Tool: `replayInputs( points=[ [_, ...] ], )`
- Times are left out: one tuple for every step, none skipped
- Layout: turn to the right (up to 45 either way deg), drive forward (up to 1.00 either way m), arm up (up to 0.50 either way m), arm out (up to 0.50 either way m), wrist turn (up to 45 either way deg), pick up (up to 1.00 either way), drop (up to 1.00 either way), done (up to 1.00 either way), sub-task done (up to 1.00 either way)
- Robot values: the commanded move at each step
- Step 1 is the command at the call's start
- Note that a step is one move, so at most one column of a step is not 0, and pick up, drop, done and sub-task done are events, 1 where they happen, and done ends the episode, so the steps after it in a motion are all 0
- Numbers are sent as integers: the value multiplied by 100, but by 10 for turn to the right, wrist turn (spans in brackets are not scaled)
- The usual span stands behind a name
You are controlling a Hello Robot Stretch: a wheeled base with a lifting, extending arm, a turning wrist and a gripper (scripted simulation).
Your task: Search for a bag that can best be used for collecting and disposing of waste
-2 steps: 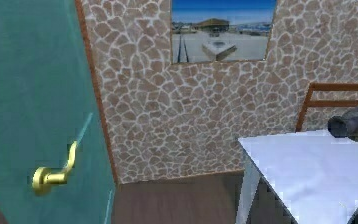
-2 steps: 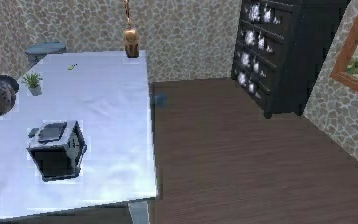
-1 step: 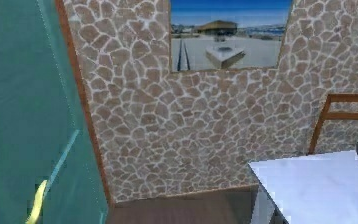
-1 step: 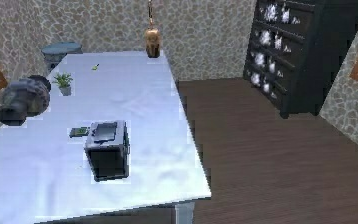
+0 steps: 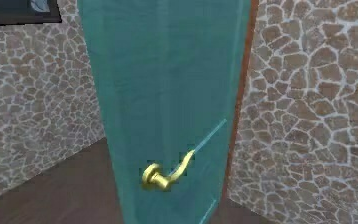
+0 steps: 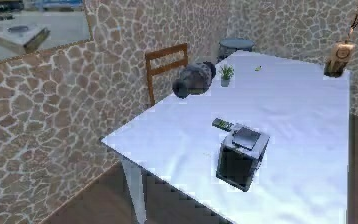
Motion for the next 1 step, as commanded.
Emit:
replayInputs(
  points=[
    [-450, 0, 0, 0, 0, 0, 0, 0, 0]
  ],
)
